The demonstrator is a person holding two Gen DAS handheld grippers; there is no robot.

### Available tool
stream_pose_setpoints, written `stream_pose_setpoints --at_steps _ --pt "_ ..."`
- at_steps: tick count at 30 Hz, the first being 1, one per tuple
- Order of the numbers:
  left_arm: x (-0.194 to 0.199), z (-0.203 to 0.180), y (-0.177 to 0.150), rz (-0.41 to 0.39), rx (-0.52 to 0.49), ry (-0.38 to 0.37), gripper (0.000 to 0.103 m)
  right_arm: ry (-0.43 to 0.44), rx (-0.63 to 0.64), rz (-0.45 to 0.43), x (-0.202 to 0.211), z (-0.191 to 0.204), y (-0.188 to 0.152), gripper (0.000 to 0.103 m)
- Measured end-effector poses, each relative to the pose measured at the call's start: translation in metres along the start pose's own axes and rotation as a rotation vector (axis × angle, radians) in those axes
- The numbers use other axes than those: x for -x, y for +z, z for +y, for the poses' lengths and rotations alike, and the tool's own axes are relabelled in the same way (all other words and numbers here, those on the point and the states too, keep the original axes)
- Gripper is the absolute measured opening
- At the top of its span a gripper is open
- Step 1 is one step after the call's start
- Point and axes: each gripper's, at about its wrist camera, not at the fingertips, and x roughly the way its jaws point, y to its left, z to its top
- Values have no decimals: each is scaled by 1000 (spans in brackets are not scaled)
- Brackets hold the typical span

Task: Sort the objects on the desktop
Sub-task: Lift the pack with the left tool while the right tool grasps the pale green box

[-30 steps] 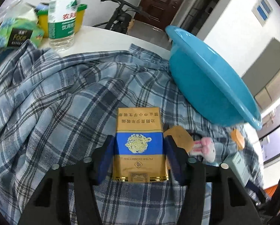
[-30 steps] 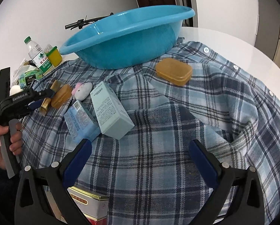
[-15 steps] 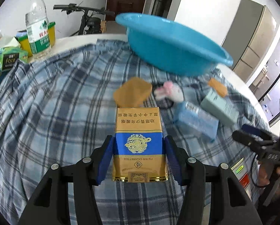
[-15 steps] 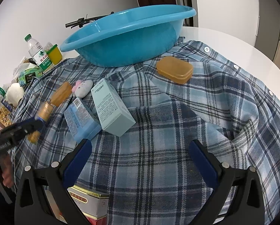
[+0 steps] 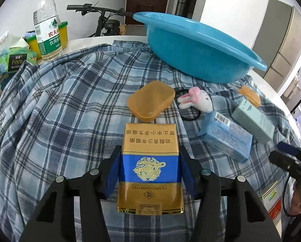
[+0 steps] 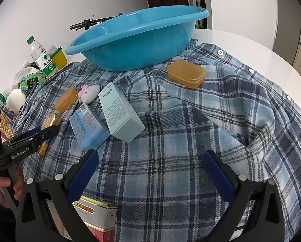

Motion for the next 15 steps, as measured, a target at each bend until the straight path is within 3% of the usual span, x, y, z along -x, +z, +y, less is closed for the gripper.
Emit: stream_pose_setpoints --at_steps 8,12,15 --pt "27 -5 -6 -90 -13 52 57 9 81 -28 12 13 7 103" --pt "25 -6 -13 -70 -3 38 57 25 182 -69 21 27 19 84" --pt "19 -6 -19 -45 4 31 57 16 238 -77 20 33 30 82"
